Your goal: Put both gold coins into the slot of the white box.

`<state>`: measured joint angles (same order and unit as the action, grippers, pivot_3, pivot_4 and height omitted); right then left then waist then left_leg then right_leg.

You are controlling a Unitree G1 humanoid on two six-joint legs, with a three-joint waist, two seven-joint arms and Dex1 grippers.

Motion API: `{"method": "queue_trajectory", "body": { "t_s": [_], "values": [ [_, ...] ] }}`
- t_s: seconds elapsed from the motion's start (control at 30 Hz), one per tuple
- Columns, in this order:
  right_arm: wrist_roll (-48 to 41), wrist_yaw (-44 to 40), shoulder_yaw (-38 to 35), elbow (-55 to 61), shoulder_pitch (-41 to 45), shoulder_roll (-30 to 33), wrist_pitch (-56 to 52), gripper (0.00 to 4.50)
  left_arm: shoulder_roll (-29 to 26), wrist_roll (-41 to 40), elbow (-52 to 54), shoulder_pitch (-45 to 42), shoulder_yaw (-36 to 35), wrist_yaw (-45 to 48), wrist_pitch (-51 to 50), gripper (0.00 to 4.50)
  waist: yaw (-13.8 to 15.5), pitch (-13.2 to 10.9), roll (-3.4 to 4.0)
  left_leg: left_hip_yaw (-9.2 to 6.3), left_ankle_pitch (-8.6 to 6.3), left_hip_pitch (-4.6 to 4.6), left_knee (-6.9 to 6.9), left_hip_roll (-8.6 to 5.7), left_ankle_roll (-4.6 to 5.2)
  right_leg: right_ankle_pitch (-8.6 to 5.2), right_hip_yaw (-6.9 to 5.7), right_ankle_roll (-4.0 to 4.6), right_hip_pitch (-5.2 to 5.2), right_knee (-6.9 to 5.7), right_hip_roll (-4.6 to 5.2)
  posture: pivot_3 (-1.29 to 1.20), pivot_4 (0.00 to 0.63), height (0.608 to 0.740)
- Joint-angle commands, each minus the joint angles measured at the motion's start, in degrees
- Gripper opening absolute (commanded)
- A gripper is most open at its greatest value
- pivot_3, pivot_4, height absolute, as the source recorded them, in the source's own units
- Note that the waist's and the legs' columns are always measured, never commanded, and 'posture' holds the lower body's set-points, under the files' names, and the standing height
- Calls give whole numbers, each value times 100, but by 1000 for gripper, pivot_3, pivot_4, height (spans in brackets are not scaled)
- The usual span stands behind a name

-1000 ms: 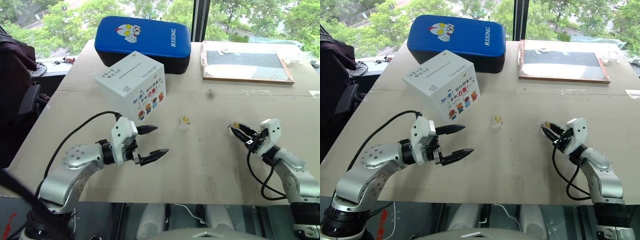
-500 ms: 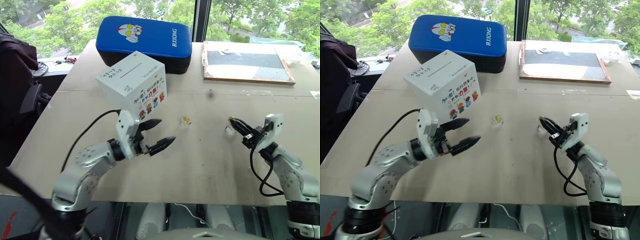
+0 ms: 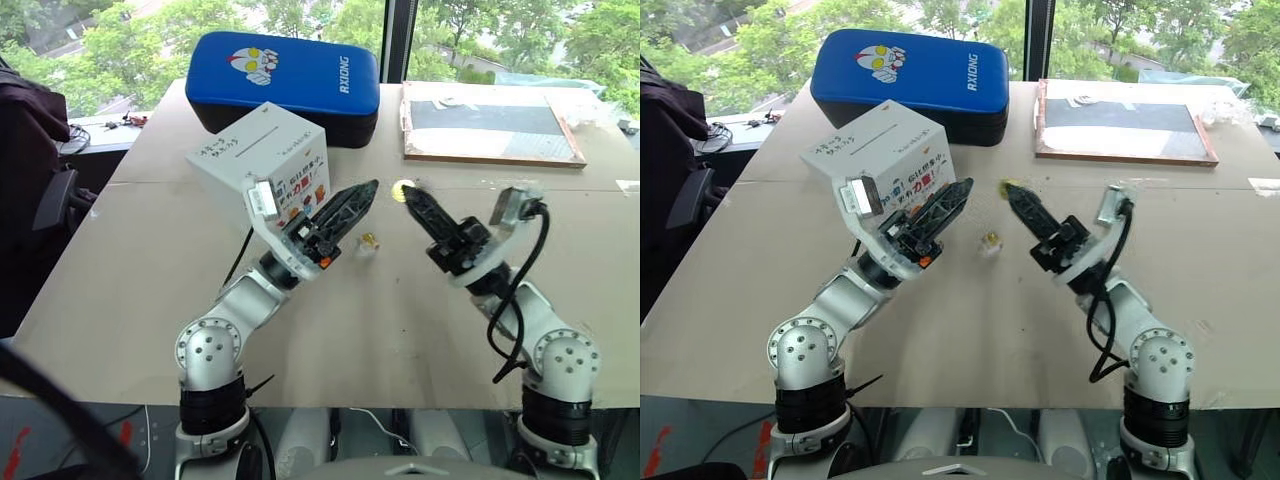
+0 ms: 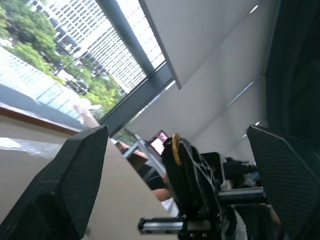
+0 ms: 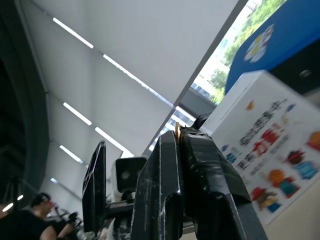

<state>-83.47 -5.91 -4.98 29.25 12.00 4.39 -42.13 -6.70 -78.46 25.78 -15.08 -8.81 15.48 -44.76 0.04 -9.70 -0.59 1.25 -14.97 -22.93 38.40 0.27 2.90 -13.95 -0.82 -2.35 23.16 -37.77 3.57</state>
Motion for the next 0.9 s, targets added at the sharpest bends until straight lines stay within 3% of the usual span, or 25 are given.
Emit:
{"method": "queue_trajectory", "body": {
  "t_s": [0.03,0.13,0.17,0.2,0.23,0.4,0.43,0.9],
  "values": [
    [-192,73,38,230,18,21,155,65,-58,-340,194,11,58,-43,34,4500,-1,0,0,1,0,0,1,-2,0,0,1,0,0,0,0,0,150,740],
    [-245,56,111,226,56,46,173,0,-137,-493,208,25,99,40,40,3747,-22,0,0,1,0,1,1,-4,0,0,1,0,0,0,-2,0,150,740],
    [-258,52,131,227,65,54,180,0,-165,-518,216,29,113,79,45,3747,-35,0,0,0,0,1,1,-3,0,0,1,0,0,0,-2,0,150,740],
    [-265,50,152,233,72,65,188,0,-184,-527,231,48,142,128,45,2993,-47,0,0,0,0,1,1,-3,0,0,1,0,0,0,-5,0,150,740],
    [-285,51,170,236,82,69,200,0,-188,-517,228,69,176,164,51,2765,-59,0,0,-1,0,1,0,-3,0,0,1,0,0,0,-6,0,150,740],
    [-329,42,258,240,94,143,236,0,-234,-485,206,101,287,251,104,280,-74,0,0,-1,0,1,-1,-1,0,-1,1,1,0,0,-9,0,150,740],
    [-337,37,274,241,95,157,241,0,-251,-488,205,100,299,264,109,131,-73,0,0,-1,0,1,-1,-1,1,-1,2,1,0,1,-9,0,150,740],
    [-481,-78,507,339,147,418,237,0,-421,-656,115,34,444,284,29,131,-71,0,0,-1,0,1,-2,0,1,-1,2,1,0,5,-8,0,150,740]
  ]
}}
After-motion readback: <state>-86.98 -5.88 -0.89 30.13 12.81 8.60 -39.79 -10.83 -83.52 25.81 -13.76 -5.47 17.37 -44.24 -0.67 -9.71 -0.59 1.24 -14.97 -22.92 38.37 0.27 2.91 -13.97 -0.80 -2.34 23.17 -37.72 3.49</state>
